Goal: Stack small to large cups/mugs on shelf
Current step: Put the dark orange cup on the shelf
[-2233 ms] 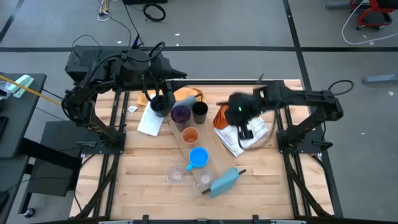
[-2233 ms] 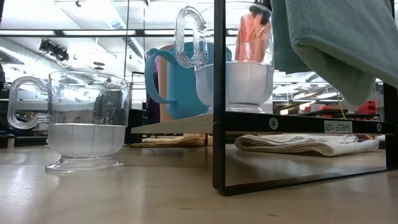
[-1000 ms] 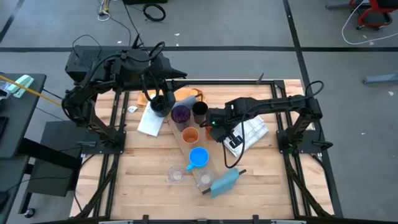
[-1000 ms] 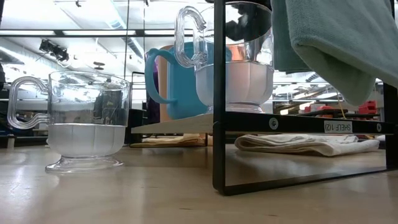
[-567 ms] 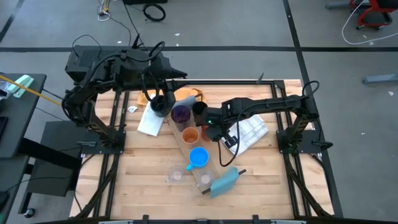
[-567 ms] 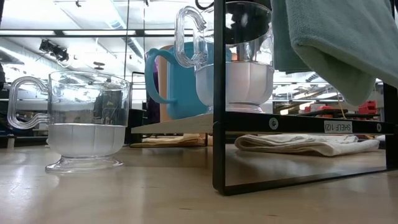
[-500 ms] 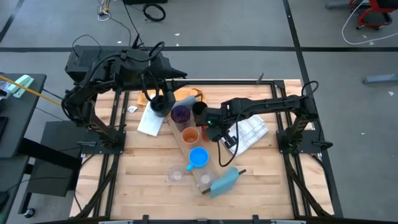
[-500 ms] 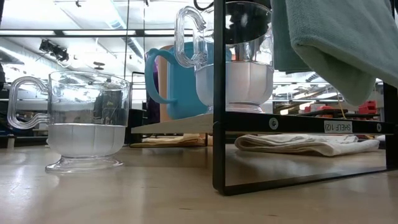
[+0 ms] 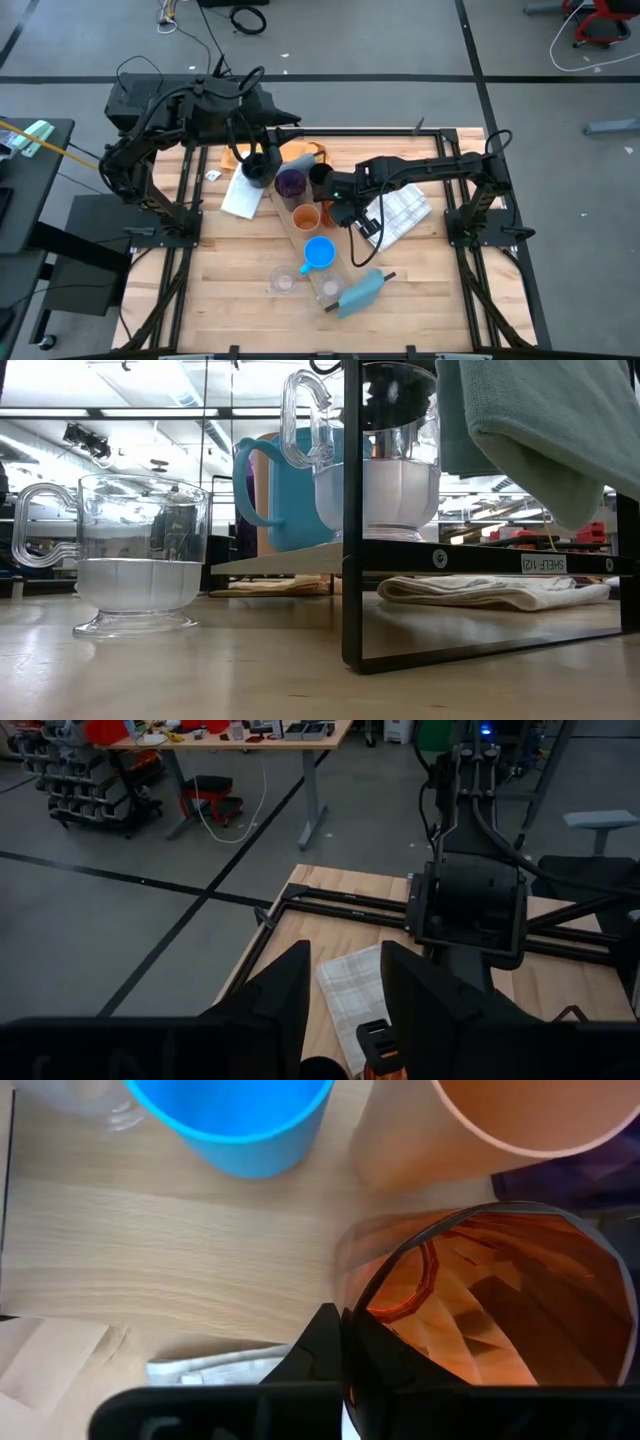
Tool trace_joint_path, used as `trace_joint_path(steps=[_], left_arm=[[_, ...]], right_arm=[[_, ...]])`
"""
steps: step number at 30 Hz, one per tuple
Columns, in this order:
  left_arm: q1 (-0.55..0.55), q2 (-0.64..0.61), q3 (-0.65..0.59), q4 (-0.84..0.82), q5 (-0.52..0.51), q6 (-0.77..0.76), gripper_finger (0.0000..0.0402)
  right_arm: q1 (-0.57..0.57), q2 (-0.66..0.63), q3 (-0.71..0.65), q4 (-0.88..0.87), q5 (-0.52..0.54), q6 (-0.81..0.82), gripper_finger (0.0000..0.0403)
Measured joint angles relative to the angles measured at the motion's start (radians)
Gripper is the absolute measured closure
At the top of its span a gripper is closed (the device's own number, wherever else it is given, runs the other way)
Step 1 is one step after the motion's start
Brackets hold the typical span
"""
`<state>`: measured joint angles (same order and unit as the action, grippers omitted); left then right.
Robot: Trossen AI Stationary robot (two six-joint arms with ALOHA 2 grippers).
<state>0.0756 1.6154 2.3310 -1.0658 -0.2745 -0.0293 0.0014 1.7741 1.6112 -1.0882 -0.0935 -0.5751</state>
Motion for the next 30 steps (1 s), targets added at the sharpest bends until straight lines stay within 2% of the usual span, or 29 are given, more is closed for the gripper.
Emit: trace_joint_path(steps=[21,30], left_arm=[[0.0,0.0,0.0,0.0,0.0,-0.001,0.0262],[0.0,0.0,0.0,-0.001,0.0,-0.003,0.0273]], right_arm=[[-0.028,0.034,0.0,0.013,-0.032,0.042,0.0399],[-0.032,0.033,0.001,-0.019,-0.055,0.049,0.0393]])
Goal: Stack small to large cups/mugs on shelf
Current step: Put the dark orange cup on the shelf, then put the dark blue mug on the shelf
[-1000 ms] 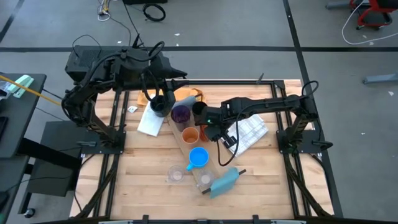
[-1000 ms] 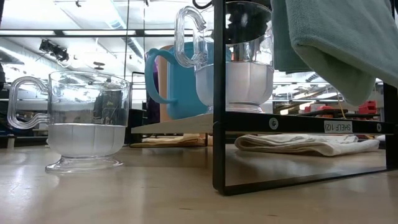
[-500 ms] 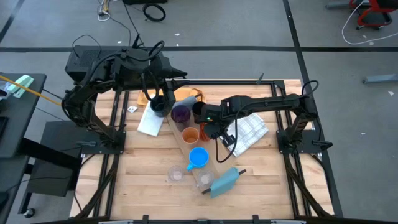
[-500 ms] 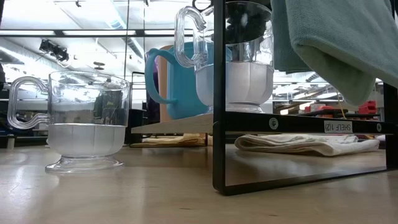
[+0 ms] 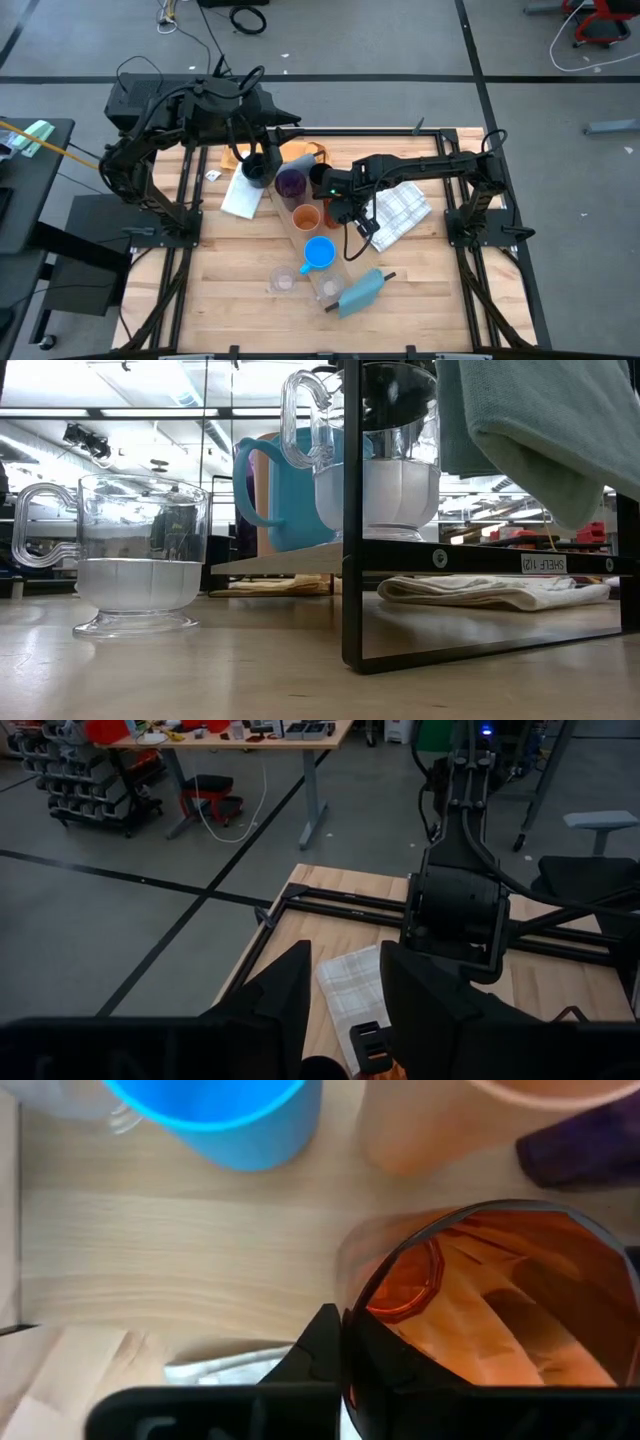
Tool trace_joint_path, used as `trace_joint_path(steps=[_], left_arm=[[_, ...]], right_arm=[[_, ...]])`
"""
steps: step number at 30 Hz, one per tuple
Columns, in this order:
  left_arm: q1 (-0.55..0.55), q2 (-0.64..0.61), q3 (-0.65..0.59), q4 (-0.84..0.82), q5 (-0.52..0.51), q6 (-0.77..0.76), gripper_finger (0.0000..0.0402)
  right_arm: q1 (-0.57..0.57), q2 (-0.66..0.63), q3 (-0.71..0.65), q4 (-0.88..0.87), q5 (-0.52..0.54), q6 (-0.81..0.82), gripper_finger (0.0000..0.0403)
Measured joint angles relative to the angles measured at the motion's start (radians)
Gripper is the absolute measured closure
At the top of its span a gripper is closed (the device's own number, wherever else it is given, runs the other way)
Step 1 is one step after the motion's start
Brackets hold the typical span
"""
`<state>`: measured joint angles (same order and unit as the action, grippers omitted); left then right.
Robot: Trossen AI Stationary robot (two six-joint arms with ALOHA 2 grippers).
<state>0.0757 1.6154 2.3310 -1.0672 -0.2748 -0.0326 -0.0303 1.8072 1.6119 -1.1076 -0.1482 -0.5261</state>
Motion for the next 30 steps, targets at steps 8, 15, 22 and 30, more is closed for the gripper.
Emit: trace_joint_path(steps=[8,15,22,30], left_arm=[[0.0,0.0,0.0,0.0,0.0,0.001,0.0267],[0.0,0.0,0.0,-0.001,0.0,0.003,0.0268],[0.0,0.0,0.0,-0.007,0.0,0.003,0.0273],[0.0,0.0,0.0,-0.009,0.0,0.002,0.0262]], right_arm=[[0.006,-0.003,0.0,-0.007,-0.005,0.011,0.0317],[0.008,-0.003,0.0,-0.002,0.007,0.012,0.0299],[0.01,-0.012,0.026,-0.025,0.03,0.01,0.0299],[0.01,-0.012,0.176,-0.1,0.061,0.003,0.0299]])
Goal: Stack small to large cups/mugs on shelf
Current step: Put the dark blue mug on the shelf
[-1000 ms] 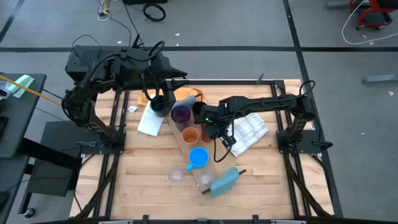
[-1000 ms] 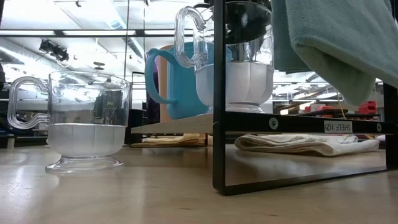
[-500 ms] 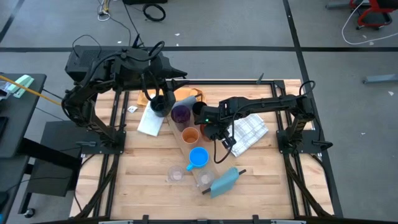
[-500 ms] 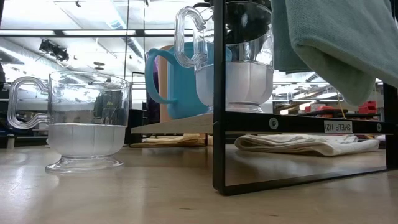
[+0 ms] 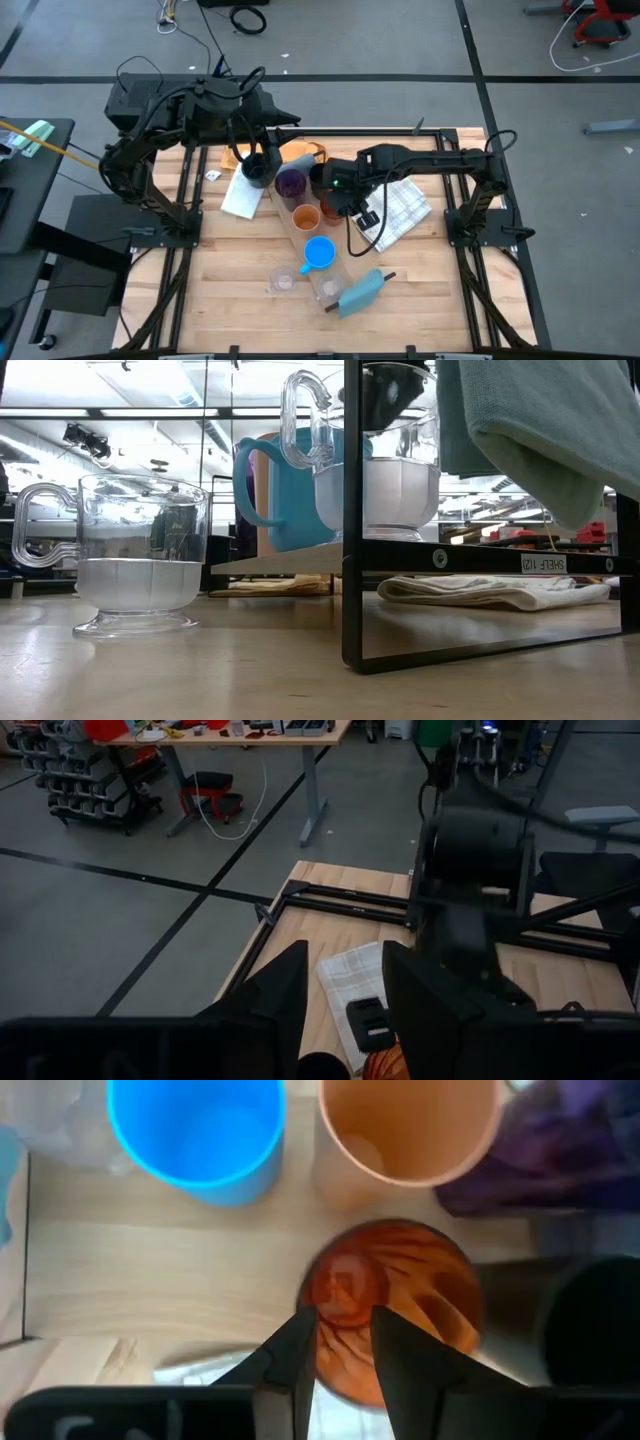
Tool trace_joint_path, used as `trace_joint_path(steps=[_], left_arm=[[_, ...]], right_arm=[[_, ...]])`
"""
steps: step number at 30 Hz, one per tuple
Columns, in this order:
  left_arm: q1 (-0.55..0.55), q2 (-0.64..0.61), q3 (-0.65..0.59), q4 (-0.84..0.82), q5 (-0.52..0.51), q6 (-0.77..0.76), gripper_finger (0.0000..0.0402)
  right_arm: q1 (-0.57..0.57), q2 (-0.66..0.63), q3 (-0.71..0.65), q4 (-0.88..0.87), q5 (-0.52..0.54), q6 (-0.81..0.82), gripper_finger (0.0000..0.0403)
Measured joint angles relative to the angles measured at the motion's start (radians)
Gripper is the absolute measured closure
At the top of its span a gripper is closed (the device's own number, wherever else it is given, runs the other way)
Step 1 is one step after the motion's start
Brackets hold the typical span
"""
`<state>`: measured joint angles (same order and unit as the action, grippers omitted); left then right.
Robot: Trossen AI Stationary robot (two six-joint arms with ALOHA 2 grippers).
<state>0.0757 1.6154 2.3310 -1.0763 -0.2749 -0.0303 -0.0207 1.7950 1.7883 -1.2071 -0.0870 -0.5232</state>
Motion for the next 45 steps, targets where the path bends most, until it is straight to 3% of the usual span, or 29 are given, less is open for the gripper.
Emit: trace_joint_path(steps=[7,15,22,29,34,39,45], left_arm=[[0.0,0.0,0.0,-0.041,0.0,-0.014,0.0267],[0.071,0.021,-0.002,-0.379,-0.087,-0.086,0.0263],[0.173,0.059,-0.002,-0.378,0.081,-0.033,0.0249],[0.16,0.03,-0.001,-0.29,0.108,-0.032,0.0251],[0.137,-0.027,-0.001,-0.211,0.107,-0.027,0.0259],[0.115,-0.101,-0.001,-0.174,0.108,-0.025,0.0262],[0.103,-0.196,0.0,-0.124,0.108,-0.017,0.0256]], right_arm=[[0.011,0.001,0.163,-0.18,0.035,0.061,0.0299],[0.127,0.0,0.375,-0.224,0.033,0.21,0.03],[0.17,0.0,0.462,-0.153,0.071,0.252,0.0302],[0.138,0.001,0.467,-0.15,0.116,0.277,0.0302],[0.022,0.002,0.458,-0.057,0.084,0.213,0.0302],[-0.205,0.002,0.458,0.121,-0.092,0.222,0.0302],[-0.442,0.04,0.46,0.246,-0.226,0.223,0.0302]])
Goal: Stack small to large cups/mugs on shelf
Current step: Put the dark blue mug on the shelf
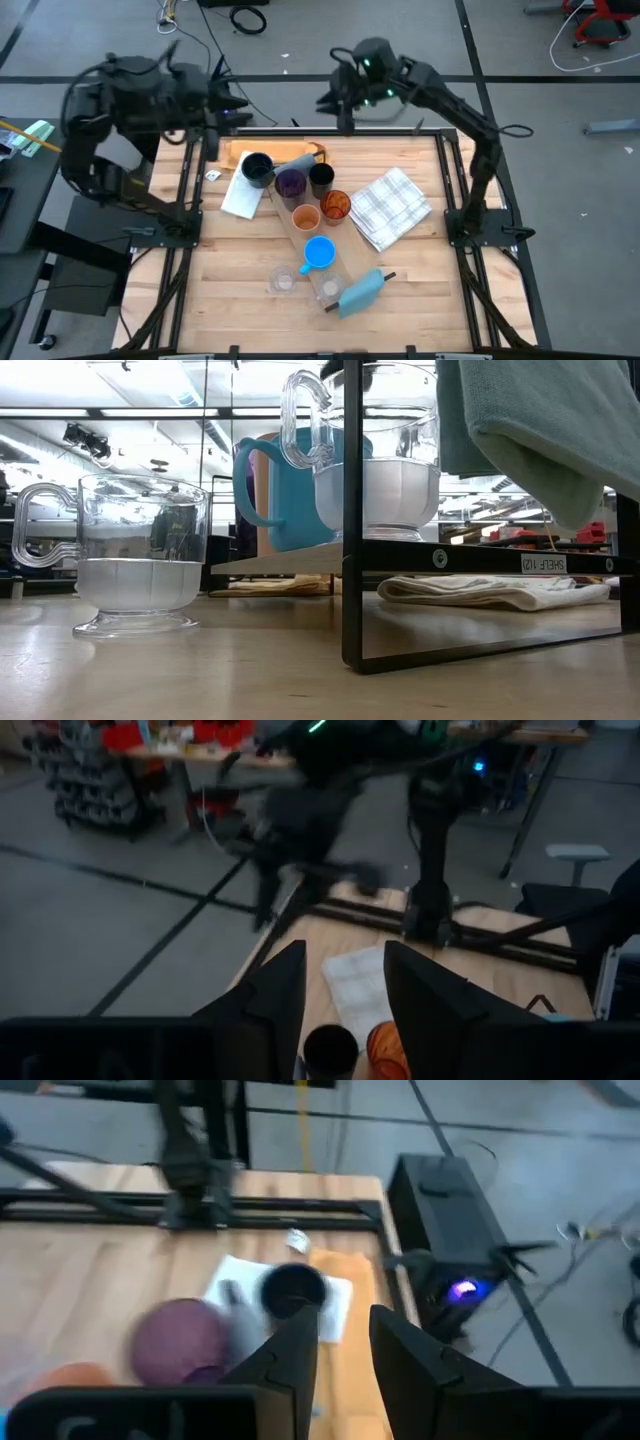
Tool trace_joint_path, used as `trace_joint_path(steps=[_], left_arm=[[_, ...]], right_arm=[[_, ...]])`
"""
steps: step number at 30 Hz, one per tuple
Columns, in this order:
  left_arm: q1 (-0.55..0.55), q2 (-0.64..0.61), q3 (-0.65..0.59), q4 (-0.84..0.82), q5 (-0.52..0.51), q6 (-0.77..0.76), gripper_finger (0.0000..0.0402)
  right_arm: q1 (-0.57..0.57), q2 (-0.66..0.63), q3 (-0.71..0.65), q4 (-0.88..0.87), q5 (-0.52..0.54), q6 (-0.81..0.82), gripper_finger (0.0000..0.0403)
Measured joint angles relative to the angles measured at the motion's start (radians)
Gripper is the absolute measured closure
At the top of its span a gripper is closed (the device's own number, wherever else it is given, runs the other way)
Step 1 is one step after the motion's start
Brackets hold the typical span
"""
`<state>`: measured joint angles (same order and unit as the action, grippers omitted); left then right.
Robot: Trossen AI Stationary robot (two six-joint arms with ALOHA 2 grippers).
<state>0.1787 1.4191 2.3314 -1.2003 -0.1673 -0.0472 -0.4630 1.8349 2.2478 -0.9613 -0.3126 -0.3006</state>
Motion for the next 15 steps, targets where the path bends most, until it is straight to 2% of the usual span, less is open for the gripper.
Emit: trace_joint_path(steps=[4,7,15], left_arm=[[0.0,-0.037,0.0,0.003,0.0,0.03,0.0258],[0.0,-0.058,0.0,0.004,0.0,0.044,0.0262],[0.0,-0.076,-0.001,-0.011,0.0,0.068,0.0259]], right_arm=[[-0.106,0.088,-0.001,0.03,-0.08,0.021,0.0302],[-0.145,0.16,-0.002,0.05,-0.122,0.031,0.0302],[-0.176,0.289,-0.002,0.243,-0.265,0.122,0.0302]])
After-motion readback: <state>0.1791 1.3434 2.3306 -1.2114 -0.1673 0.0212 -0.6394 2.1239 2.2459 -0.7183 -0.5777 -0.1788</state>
